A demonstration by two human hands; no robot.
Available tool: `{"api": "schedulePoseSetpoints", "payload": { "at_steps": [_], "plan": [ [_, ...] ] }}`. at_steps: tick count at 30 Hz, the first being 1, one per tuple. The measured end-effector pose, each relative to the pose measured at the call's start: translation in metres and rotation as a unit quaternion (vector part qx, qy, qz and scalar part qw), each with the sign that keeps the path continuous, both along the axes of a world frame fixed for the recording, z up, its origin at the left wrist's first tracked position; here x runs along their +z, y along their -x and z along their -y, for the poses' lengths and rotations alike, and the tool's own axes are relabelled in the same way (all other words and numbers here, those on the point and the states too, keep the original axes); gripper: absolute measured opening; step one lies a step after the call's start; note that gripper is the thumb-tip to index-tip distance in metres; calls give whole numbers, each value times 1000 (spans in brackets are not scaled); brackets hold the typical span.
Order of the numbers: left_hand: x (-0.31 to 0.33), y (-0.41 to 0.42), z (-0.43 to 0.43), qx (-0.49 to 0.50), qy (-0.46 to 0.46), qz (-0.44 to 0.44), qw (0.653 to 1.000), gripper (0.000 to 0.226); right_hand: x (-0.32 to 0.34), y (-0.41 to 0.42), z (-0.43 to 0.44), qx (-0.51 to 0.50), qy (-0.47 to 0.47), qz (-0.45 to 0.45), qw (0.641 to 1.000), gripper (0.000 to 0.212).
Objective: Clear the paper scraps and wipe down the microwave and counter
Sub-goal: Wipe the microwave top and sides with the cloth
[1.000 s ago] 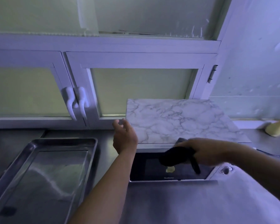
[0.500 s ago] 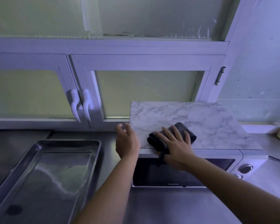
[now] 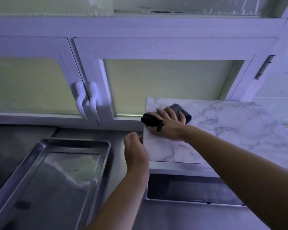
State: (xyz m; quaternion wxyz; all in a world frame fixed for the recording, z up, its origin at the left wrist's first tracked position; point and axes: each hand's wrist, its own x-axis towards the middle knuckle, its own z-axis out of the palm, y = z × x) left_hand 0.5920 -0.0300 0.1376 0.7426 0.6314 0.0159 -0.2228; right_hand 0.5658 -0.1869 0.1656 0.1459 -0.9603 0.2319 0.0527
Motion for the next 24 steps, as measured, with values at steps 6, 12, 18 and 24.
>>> {"api": "schedulePoseSetpoints", "payload": {
  "at_steps": [6,12,18,24],
  "plan": [
    [-1,-2,1,48,8,47,998,20,1,-104,44,-32,28,9,999,70],
    [5,3,10,99,-9,92,991,31,-3,-123,53,-50,55,2,997,69],
    [7,-6,3,144,33,61,987,28,-14,-64,-8,59,66,29,996,60],
    [16,-16,-20,219,164,-114,955,25,-6,26,-68,72,31,21,997,65]
  ]
}}
